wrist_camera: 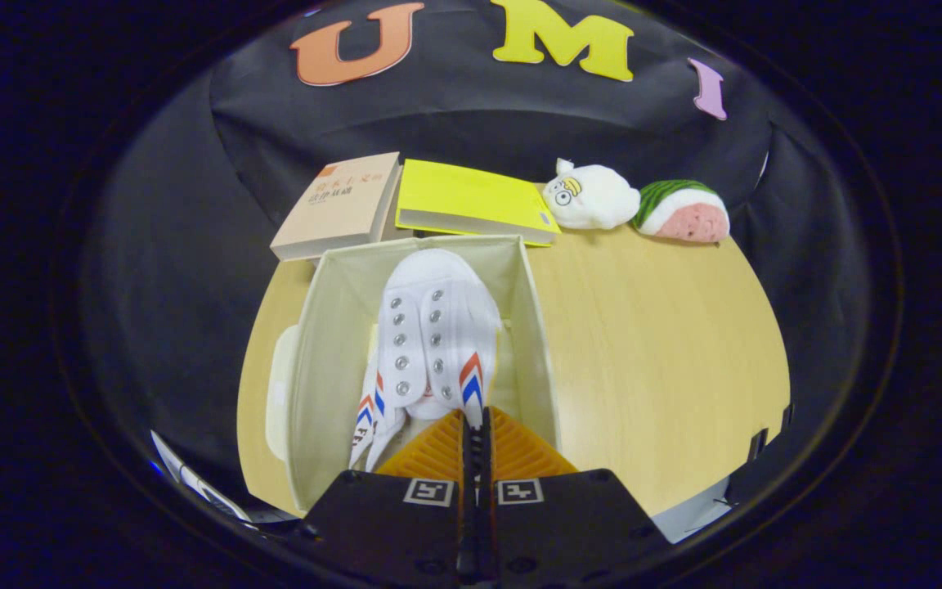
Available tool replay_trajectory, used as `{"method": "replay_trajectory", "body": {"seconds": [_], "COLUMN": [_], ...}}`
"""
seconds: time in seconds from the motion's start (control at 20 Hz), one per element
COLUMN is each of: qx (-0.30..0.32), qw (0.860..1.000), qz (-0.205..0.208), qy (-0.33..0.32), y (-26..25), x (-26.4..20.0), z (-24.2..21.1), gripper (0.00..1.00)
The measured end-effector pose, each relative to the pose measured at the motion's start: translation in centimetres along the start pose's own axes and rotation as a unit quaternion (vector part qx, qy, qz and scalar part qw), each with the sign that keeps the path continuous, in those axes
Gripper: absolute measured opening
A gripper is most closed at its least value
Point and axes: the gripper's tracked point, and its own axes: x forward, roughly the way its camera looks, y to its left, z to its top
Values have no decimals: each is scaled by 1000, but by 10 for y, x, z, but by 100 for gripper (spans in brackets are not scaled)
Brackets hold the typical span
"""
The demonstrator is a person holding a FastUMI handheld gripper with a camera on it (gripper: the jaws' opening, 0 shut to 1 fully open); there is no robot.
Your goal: Open the storage box then place both shoes into the box .Put the left shoe in first, then the right shoe, with the right side of both shoes facing outward in a uniform manner.
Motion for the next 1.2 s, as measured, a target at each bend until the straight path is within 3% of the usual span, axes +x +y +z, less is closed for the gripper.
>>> {"method": "replay_trajectory", "body": {"seconds": [0.25, 0.65, 0.85, 0.95, 1.2], "qx": [19, 46, 39, 29, -20], "qw": [1000, 999, 998, 998, 993], "qz": [6, -2, 6, 19, 7], "qy": [10, 16, -42, -54, -116], "y": [2, -13, -14, -10, -19], "x": [8, 9, -14, -31, -70], "z": [-4, -9, 19, 24, 33], "gripper": [7, 21, 26, 45, 86]}}
